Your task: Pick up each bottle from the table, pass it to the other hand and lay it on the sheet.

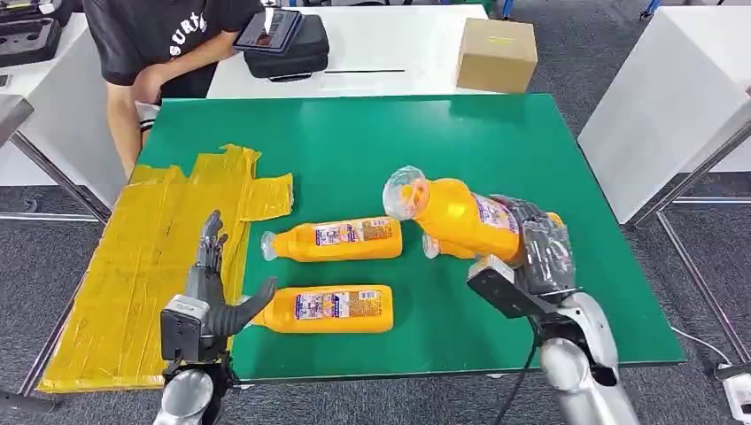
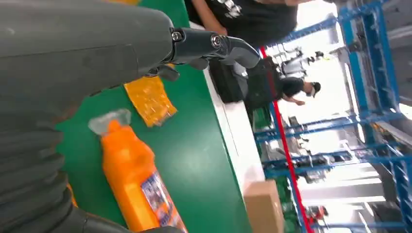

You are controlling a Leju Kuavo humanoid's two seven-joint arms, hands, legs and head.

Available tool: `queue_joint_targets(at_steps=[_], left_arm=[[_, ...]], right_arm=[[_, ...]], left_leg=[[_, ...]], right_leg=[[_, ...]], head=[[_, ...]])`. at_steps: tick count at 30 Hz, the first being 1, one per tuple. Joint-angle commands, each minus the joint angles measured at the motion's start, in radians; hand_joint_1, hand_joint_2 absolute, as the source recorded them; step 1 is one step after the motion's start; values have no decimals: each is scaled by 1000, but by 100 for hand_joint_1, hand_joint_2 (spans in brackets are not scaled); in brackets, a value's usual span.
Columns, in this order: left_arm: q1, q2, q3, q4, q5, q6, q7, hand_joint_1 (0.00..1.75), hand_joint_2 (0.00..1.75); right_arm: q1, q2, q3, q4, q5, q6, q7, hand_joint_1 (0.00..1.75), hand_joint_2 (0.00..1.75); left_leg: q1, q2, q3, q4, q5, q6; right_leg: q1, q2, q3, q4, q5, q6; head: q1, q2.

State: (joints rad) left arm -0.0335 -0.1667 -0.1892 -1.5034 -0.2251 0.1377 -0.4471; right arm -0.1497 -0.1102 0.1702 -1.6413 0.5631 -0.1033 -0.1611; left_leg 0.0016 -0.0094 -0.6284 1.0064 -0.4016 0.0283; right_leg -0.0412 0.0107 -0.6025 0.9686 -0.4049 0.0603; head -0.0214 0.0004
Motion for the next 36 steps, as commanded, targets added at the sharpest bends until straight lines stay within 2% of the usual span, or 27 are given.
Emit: queue_joint_targets(at_steps=[1, 3, 7, 15, 26, 36], left_arm=[[-80, 48, -108, 26, 18, -33, 6, 0, 175], [-97, 54, -122, 17, 32, -55, 10, 0, 175], [-105, 56, -138, -1, 32, -67, 17, 0, 175], [-101, 60, -147, 1, 31, -68, 17, 0, 175], [-183, 64, -258, -5, -8, -117, 72, 0, 175], [-215, 63, -244, 5, 22, -111, 93, 0, 175]], right_arm=[[-210, 186, 66, 522, -379, 175, -247, 175, 175], [-221, 216, 72, 540, -430, 216, -273, 175, 175], [-237, 248, 96, 563, -445, 220, -282, 175, 175], [-241, 249, 106, 581, -447, 222, -284, 175, 175], [-378, 317, 195, 794, -451, 211, -325, 175, 175], [-458, 368, 256, 895, -438, 191, -337, 175, 175]], left_leg=[[2, 5, 5, -1, -1, -2], [2, 3, 4, 0, 0, -2], [2, 4, 5, 0, -1, -2], [2, 2, 5, 0, -1, -2], [2, 2, 2, 1, 0, -2], [1, 2, 2, 1, 0, -2]], right_leg=[[2, 4, 4, -2, 1, -4], [2, 2, 4, -1, 0, -5], [2, 2, 4, 0, -1, -5], [2, 0, 5, 0, -1, -5], [2, 0, 2, 1, 0, -4], [1, 0, 2, 1, -1, -4]], head=[[0, 0], [0, 0], [0, 0], [0, 0], [0, 0], [0, 0]])
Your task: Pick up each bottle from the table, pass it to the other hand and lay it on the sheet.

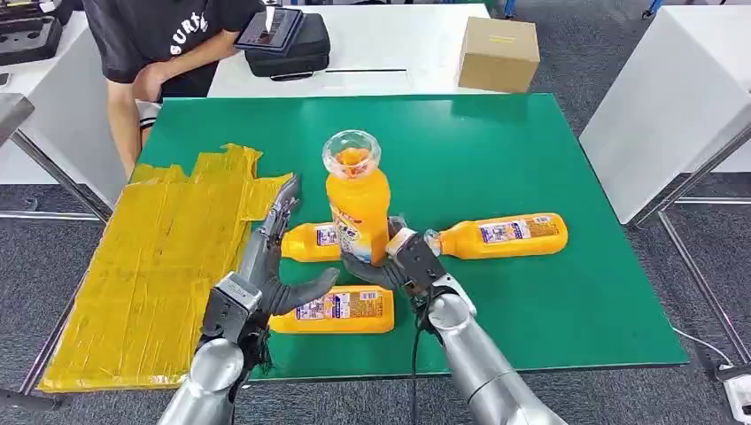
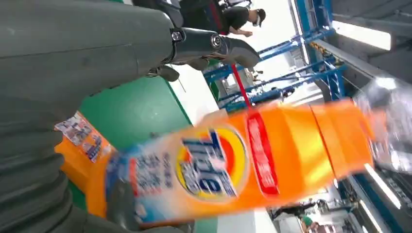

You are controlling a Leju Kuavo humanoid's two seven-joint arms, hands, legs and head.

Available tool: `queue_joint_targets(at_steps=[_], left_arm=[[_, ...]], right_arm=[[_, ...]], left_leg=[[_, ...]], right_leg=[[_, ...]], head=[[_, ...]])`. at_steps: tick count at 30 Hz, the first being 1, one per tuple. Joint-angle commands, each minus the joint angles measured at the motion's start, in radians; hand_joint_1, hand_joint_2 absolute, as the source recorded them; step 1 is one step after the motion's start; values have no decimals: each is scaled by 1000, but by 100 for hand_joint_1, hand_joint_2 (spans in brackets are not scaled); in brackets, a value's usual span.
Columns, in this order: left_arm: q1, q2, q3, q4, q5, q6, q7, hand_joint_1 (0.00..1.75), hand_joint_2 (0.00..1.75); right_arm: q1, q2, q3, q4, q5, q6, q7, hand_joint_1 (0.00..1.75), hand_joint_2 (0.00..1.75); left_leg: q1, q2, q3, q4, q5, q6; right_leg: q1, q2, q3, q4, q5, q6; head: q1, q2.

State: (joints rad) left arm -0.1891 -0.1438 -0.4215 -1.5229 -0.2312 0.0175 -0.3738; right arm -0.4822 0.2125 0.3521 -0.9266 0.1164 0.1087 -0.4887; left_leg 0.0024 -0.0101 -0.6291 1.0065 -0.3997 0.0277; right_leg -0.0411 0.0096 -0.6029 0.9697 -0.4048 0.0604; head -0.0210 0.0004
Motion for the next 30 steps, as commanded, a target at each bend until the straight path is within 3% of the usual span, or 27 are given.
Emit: queue_joint_targets(at_steps=[1, 20, 25, 30], left_arm=[[-60, 42, -9, 25, 29, 9, 20, 0, 175], [-57, 35, 50, 57, 68, 33, 8, 0, 175], [-86, 48, 79, 142, 179, -105, 164, 0, 175], [-124, 46, 99, 216, 213, -178, 195, 0, 175]], right_arm=[[-126, 47, 76, 181, 10, -22, -9, 175, 175], [-184, 109, 204, 334, 152, -138, -28, 175, 175], [-204, 130, 239, 399, 196, -197, -30, 175, 175], [-198, 126, 250, 411, 210, -231, -24, 175, 175]], left_leg=[[1, 3, 5, 1, -3, -2], [1, 3, 6, 0, -3, -2], [1, 3, 4, 0, -2, -1], [1, 1, 5, -1, -1, -2]], right_leg=[[2, 1, 5, 0, -2, -6], [2, 1, 5, -1, -2, -6], [1, 1, 3, -1, -1, -4], [2, -1, 5, -1, -1, -6]], head=[[0, 0], [0, 0], [0, 0], [0, 0]])
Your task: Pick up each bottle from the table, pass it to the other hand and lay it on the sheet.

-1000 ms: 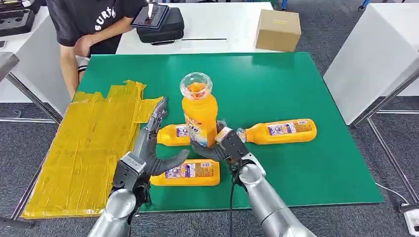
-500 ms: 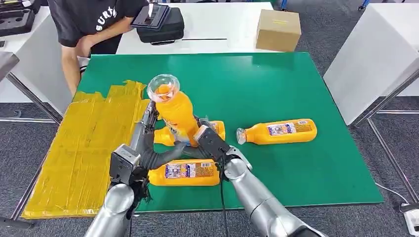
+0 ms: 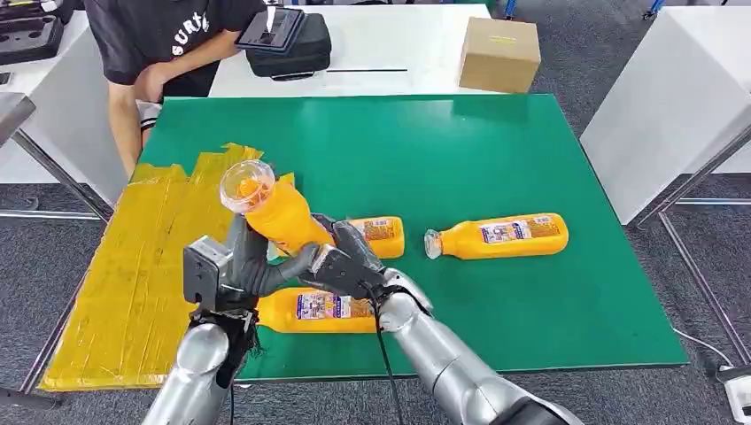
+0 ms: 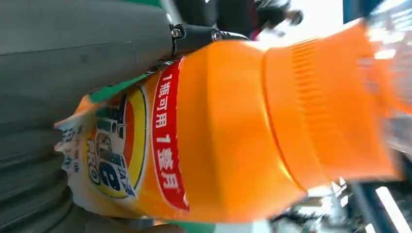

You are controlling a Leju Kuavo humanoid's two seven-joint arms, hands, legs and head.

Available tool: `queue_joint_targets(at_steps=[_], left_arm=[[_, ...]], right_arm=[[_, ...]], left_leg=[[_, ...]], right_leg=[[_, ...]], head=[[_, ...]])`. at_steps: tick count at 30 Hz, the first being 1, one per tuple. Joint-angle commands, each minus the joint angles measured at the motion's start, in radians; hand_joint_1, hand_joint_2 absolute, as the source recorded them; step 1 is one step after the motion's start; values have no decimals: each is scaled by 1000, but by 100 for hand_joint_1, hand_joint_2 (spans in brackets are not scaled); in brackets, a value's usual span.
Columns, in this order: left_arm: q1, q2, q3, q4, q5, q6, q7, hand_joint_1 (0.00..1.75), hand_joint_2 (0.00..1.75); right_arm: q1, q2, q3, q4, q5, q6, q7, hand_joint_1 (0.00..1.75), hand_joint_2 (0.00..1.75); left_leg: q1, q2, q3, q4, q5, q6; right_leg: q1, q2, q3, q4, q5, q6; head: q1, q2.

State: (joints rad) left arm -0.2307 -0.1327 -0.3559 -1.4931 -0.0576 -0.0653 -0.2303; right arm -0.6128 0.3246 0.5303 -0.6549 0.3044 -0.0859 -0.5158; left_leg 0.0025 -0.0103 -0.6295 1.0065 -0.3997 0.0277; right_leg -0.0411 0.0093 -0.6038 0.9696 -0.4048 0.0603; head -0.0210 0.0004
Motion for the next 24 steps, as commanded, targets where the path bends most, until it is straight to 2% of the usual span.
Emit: queue_joint_targets(at_steps=[1, 11, 13, 14, 15, 17, 24], left_arm=[[-89, 33, 33, 196, 41, -105, 58, 0, 175], [-113, 30, 18, 228, 66, -149, 87, 0, 175], [-117, 26, 21, 225, 88, -156, 79, 0, 175], [-115, 23, 26, 222, 95, -153, 75, 7, 175], [-114, 21, 29, 218, 103, -149, 70, 175, 175], [-109, 19, 37, 205, 125, -146, 62, 175, 175], [-109, 19, 37, 205, 125, -146, 62, 175, 175]], right_arm=[[-66, 13, 72, 141, 24, -43, 6, 175, 175], [-62, 14, 82, 136, 50, -84, 17, 175, 175], [-56, 11, 81, 125, 49, -82, 22, 175, 175], [-54, 10, 80, 122, 49, -82, 23, 175, 175], [-52, 9, 79, 119, 49, -82, 25, 175, 175], [-48, 5, 78, 112, 48, -78, 28, 175, 175], [-48, 5, 78, 112, 48, -78, 28, 175, 175]], left_leg=[[0, 1, 3, -1, -1, -1], [1, 1, 6, 0, -2, -2], [0, 0, 2, 0, -1, -1], [1, 0, 4, 0, -2, -2], [1, 1, 5, 1, -2, -2], [0, 0, 2, 0, -1, -1], [1, 0, 4, 0, -2, -2]], right_leg=[[1, 0, 3, -1, -1, -4], [2, -1, 6, 0, -2, -6], [1, -1, 2, 0, -1, -3], [2, -1, 4, 0, -2, -5], [2, -1, 5, 0, -2, -6], [1, -1, 1, 0, -1, -3], [2, -2, 5, 0, -2, -5]], head=[[0, 0], [0, 0], [0, 0], [0, 0], [0, 0], [0, 0], [0, 0]])
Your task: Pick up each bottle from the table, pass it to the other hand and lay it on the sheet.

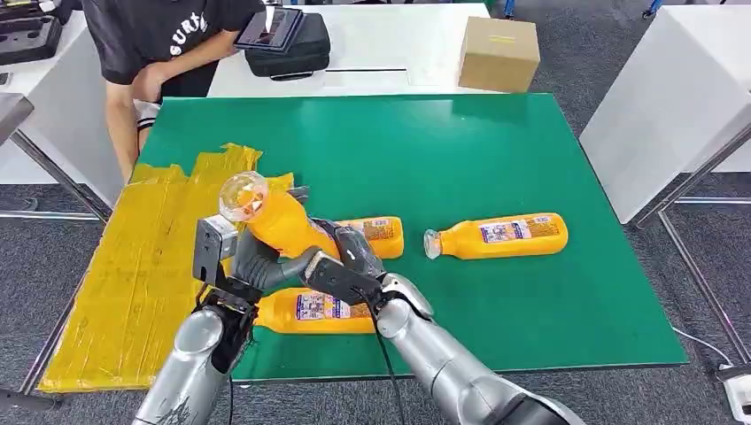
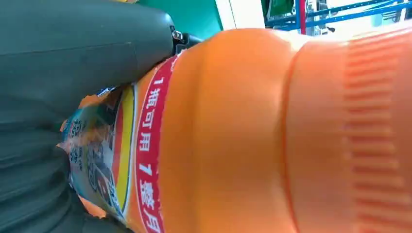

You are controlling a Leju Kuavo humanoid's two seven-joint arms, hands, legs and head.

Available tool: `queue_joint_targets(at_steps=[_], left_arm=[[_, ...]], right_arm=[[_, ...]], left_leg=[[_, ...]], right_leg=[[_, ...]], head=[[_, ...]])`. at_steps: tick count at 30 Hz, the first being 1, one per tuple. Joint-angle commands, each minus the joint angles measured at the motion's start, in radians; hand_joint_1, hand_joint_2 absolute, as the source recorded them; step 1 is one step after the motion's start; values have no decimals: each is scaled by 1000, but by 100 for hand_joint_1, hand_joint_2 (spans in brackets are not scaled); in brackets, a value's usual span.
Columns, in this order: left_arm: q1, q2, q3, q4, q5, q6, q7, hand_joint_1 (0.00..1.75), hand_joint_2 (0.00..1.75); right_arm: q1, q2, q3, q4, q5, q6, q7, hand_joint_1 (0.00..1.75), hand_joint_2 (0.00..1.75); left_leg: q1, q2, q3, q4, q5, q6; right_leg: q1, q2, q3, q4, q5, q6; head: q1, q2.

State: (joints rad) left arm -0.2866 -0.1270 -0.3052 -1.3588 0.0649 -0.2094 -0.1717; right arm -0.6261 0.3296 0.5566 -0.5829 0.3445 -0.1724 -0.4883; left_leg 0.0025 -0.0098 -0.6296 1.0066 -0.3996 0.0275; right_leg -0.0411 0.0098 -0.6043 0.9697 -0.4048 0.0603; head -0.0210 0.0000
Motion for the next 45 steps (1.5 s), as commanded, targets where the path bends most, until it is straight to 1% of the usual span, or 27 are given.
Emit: queue_joint_targets(at_steps=[1, 4, 5, 14, 15, 20, 21, 22, 23, 24, 26, 27, 28, 29, 30, 31, 32, 33, 35, 36, 38, 39, 40, 41, 42, 43, 45], left_arm=[[-54, 13, -14, 71, 3, -1, 4, 175, 175], [-53, 18, -17, 67, 13, 0, 2, 175, 175], [-53, 19, -18, 66, 14, 1, 2, 175, 175], [-62, 20, -29, 66, 46, 18, -6, 175, 175], [-61, 19, -28, 64, 48, 20, -6, 175, 175], [-54, 18, -16, 47, 58, 30, -9, 175, 175], [-54, 18, -16, 47, 58, 30, -9, 175, 175], [-55, 20, -14, 46, 58, 30, -9, 175, 175], [-55, 20, -14, 46, 58, 30, -9, 175, 175], [-55, 20, -14, 46, 58, 30, -9, 175, 175], [-53, 19, -12, 45, 60, 32, -10, 175, 175], [-50, 19, -5, 40, 63, 39, -13, 175, 175], [-48, 19, 2, 35, 64, 46, -17, 175, 175], [-45, 19, 8, 30, 63, 53, -20, 175, 175], [-45, 19, 14, 26, 61, 60, -23, 175, 175], [-42, 19, 25, 19, 61, 70, -27, 175, 175], [-40, 20, 33, 15, 64, 74, -28, 175, 175], [-39, 20, 44, 9, 64, 88, -30, 175, 175], [-30, 26, 64, -1, 64, 102, -30, 175, 175], [-17, 36, 78, -11, 66, 106, -30, 175, 175], [-1, 38, 97, -18, 64, 107, -26, 175, 175], [6, 36, 105, -21, 64, 109, -26, 175, 175], [15, 32, 119, -34, 30, 139, -45, 175, 175], [19, 29, 126, -41, 0, 163, -54, 175, 175], [26, 23, 141, -57, -45, 197, -54, 175, 175], [29, 23, 146, -61, -56, 199, -52, 175, 175], [41, 22, 158, -81, -211, 306, -75, 175, 175]], right_arm=[[-35, 0, 52, 40, 8, 9, 0, 175, 175], [-34, 0, 50, 37, 7, 9, 2, 175, 175], [-33, 1, 49, 37, 6, 10, 3, 175, 175], [-29, -6, 38, 25, 6, 16, 9, 175, 175], [-29, -6, 37, 24, 6, 16, 10, 175, 175], [-29, -10, 30, 18, 4, 13, 14, 175, 175], [-29, -10, 30, 18, 4, 13, 14, 175, 175], [-30, -10, 30, 17, 4, 13, 14, 175, 175], [-30, -10, 30, 17, 4, 13, 14, 175, 175], [-30, -10, 30, 17, 4, 13, 14, 175, 175], [-29, -10, 29, 15, 3, 11, 14, 175, 175], [-22, -11, 25, -3, 1, 3, 14, 148, 175], [-14, -13, 21, -23, -1, -10, 13, 0, 175], [-10, -16, 20, -37, -3, -8, 13, 0, 175], [1, -21, 14, -71, -9, -13, 21, 0, 175], [22, -34, 6, -131, -18, -25, 29, 0, 175], [42, -51, 7, -193, -19, -26, 44, 0, 175], [62, -68, 14, -252, -13, -30, 60, 0, 175], [86, -99, 34, -337, 15, -35, 104, 0, 175], [112, -126, 52, -425, 42, -32, 140, 0, 175], [146, -161, 67, -528, 95, -35, 202, 0, 175], [161, -175, 68, -568, 112, -31, 226, 0, 175], [195, -204, 70, -646, 177, -64, 255, 0, 175], [211, -223, 70, -680, 203, -73, 269, 0, 175], [247, -258, 71, -747, 286, -109, 307, 0, 175], [261, -274, 70, -764, 327, -121, 322, 0, 175], [296, -324, 70, -813, 474, -167, 381, 0, 175]], left_leg=[[1, -1, 3, 0, -1, -1], [2, 0, 6, 1, -3, -2], [1, 0, 4, 0, -2, -2], [1, -1, 4, 0, -2, -2], [1, -1, 2, 0, -1, -1], [1, -1, 3, 0, -2, -2], [1, -1, 1, 0, -1, -1], [1, -1, 4, 0, -2, -2], [1, -1, 2, 0, -1, -1], [1, -1, 5, 1, -2, -2], [1, -1, 4, 1, -2, -2], [1, -1, 2, 0, -1, -1], [1, -1, 4, 1, -2, -2], [1, -1, 2, 0, -1, -1], [1, 0, 4, 1, -2, -2], [1, -1, 2, 0, -1, -1], [2, 0, 4, 1, -2, -2], [1, -1, 1, 0, 0, -1], [2, -1, 3, 0, -2, -2], [1, -1, 2, 0, -1, -1], [2, -2, 5, 1, -3, -2], [1, -1, 3, 0, -1, -1], [1, 0, 4, 0, -2, -1], [1, 0, 2, 0, -1, -1], [2, -2, 5, 0, -3, -1], [1, -4, 2, -1, -1, -1], [1, -3, 2, 0, -1, -1]], right_leg=[[1, -2, 3, 0, -2, -4], [2, -2, 6, 0, -3, -6], [2, -2, 4, 0, -2, -4], [2, -3, 4, 0, -2, -5], [1, -2, 2, 0, -1, -3], [2, -3, 4, 0, -2, -4], [1, -2, 2, 0, -1, -3], [2, -2, 4, 0, -2, -5], [1, -2, 3, 0, -1, -4], [2, -3, 5, 0, -3, -6], [2, -3, 5, 0, -2, -5], [1, -2, 3, 0, -1, -4], [2, -2, 5, 0, -2, -5], [1, -2, 3, 0, -1, -3], [2, -2, 4, 0, -2, -5], [1, -2, 2, 0, -1, -3], [2, -2, 4, 0, -2, -5], [1, -2, 2, 0, -1, -3], [2, -3, 5, -1, -2, -5], [1, -3, 2, -1, -1, -3], [3, -4, 6, -1, -3, -6], [1, -3, 3, -1, -2, -4], [2, -2, 5, -1, -2, -5], [1, -2, 3, -1, -1, -3], [2, -4, 6, -2, -3, -5], [2, -5, 4, -2, -2, -3], [2, -4, 3, -2, -2, -3]], head=[[0, 0], [0, 0], [0, 0], [0, 0], [0, 0], [0, 0], [0, 0], [0, 0], [0, 0], [0, 0], [0, 0], [0, 0], [0, 0], [0, 0], [0, 0], [0, 0], [0, 0], [0, 0], [0, 0], [0, 0], [0, 0], [0, 0], [0, 0], [0, 0], [0, 0], [0, 0], [0, 0]])
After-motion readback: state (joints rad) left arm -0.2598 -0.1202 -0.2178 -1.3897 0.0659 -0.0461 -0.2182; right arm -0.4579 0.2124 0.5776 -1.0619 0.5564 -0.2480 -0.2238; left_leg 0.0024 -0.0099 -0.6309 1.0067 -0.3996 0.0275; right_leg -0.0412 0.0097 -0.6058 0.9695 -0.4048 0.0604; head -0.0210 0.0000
